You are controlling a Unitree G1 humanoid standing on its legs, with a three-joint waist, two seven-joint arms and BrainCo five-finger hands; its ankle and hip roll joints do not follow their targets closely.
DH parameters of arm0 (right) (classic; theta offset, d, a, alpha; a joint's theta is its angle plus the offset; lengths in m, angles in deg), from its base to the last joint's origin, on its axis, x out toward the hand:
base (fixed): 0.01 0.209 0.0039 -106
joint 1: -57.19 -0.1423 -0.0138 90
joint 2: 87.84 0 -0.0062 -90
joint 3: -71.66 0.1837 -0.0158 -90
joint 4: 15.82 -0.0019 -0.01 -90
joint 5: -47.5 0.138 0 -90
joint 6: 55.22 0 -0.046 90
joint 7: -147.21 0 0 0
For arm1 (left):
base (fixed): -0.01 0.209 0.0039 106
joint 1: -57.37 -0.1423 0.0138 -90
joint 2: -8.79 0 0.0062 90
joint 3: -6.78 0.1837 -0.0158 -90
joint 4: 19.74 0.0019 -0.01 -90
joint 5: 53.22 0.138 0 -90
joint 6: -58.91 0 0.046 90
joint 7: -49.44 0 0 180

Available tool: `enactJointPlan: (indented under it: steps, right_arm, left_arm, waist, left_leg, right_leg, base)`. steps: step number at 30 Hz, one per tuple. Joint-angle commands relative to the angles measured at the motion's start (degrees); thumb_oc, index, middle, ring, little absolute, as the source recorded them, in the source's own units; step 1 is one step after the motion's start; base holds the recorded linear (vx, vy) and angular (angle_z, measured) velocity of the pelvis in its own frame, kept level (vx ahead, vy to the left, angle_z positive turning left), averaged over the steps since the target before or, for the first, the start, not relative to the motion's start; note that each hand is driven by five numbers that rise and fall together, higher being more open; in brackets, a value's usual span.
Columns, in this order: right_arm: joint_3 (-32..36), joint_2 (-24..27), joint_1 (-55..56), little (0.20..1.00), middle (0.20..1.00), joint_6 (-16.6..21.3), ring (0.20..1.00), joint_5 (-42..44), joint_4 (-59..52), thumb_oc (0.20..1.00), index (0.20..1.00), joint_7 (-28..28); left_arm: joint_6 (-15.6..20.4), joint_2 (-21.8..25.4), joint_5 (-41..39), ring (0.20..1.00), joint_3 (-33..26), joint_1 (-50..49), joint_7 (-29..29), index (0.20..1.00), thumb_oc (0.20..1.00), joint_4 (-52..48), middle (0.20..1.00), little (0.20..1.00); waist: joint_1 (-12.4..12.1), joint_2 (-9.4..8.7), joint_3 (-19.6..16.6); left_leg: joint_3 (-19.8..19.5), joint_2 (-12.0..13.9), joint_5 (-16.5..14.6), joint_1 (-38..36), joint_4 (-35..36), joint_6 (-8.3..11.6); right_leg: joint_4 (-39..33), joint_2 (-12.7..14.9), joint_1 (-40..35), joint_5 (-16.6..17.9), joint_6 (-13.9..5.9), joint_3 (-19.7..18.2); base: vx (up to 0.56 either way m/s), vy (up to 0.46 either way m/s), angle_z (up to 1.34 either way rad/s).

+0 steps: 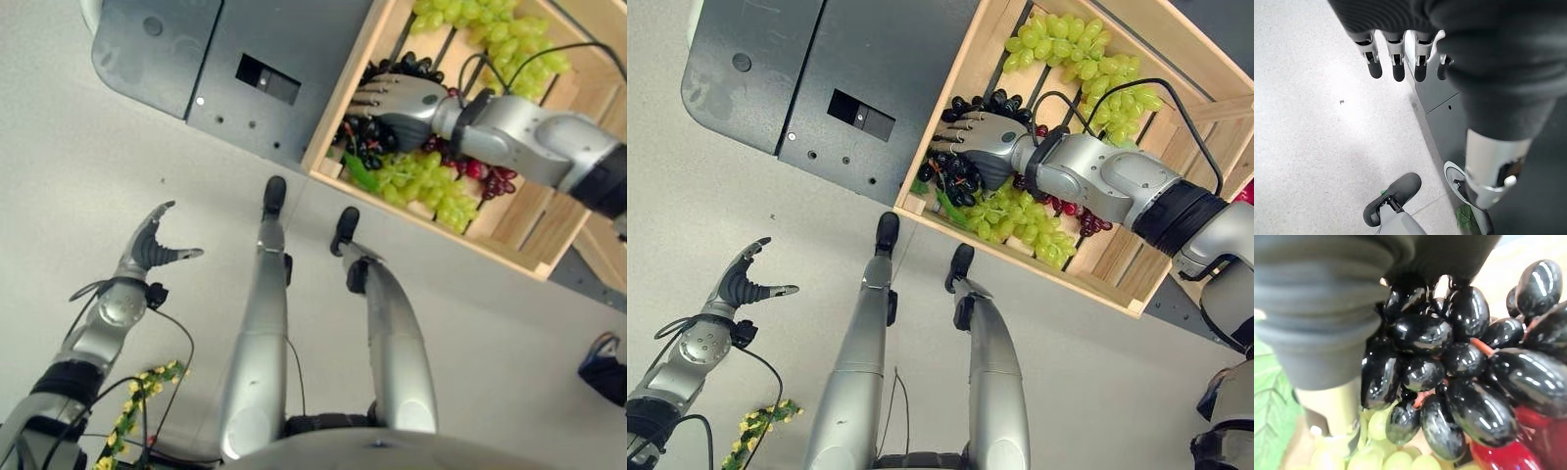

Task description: Pick up the fruits from the basket on one side to the basket on the other side

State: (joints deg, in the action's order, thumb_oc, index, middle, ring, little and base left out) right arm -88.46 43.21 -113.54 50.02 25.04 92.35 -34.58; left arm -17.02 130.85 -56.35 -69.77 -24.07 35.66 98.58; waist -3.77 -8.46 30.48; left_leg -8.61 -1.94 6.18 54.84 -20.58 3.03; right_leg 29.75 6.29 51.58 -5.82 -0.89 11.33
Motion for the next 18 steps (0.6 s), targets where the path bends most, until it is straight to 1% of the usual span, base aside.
enactJointPlan:
  steps: [1,2,3,4,18]
  right_arm:
    - [-0.6,3.93,2.2,0.624,0.624,-0.74,0.624,-2.03,-1.55,0.624,0.624,-0.65]
    - [-0.38,3.91,2.67,0.31,0.31,-0.76,0.31,-2.25,-1.56,0.31,0.31,-0.47]
    - [-0.34,3.91,2.7,0.31,0.31,-0.75,0.31,-2.26,-1.57,0.31,0.31,-0.47]
    - [0.05,3.84,3.26,0.2,0.2,-0.94,0.2,-2.72,-1.14,0.2,0.2,-0.67]
    - [0.21,3.55,3.92,0.2,0.2,-0.92,0.2,-3.33,-0.5,0.2,0.2,-0.9]
  left_arm:
    - [0.35,-1.22,0.15,1.0,-1.89,-1.86,-1.32,1.0,1.0,-1.04,1.0,1.0]
    - [0.29,-1.19,0.46,1.0,-1.82,-2.04,-1.31,1.0,1.0,-2.0,1.0,1.0]
    - [0.27,-1.17,0.47,1.0,-1.82,-2.06,-1.31,1.0,1.0,-2.03,1.0,1.0]
    - [0.33,-1.4,0.39,1.0,-1.8,-2.07,-1.37,1.0,1.0,-2.13,1.0,1.0]
    - [0.24,-1.08,0.74,1.0,-1.6,-2.39,-1.35,1.0,1.0,-1.44,1.0,1.0]
  waist:
    - [-0.32,0.97,-0.69]
    - [-0.27,1.16,-0.69]
    - [-0.28,1.14,-0.69]
    - [-0.31,1.28,-0.69]
    - [-0.23,1.98,-0.69]
  left_leg:
    - [2.33,-2.09,-2.28,2.45,-3.29,-0.99]
    - [2.41,-2.15,-2.29,2.84,-3.38,-1.01]
    - [2.4,-2.14,-2.29,2.84,-3.39,-1.01]
    - [2.46,-2.24,-2.28,3.08,-3.37,-1.05]
    - [2.65,-2.27,-2.14,3.73,-3.02,-1.08]
  right_leg:
    - [-7.0,-0.11,2.58,11.05,-3.85,-0.49]
    - [-7.07,-0.06,2.85,11.1,-3.87,-0.5]
    - [-7.07,-0.06,2.85,11.1,-3.87,-0.5]
    - [-6.96,-0.09,3.16,11.08,-3.87,-0.56]
    - [-6.75,-0.02,4.15,11.03,-3.95,-0.91]
  base:
    - [0.0,0.0,0.0]
    - [0.0,0.0,0.0]
    - [0.0,0.0,0.0]
    - [0.0,0.0,0.0]
    - [0.0,0.0,0.0]
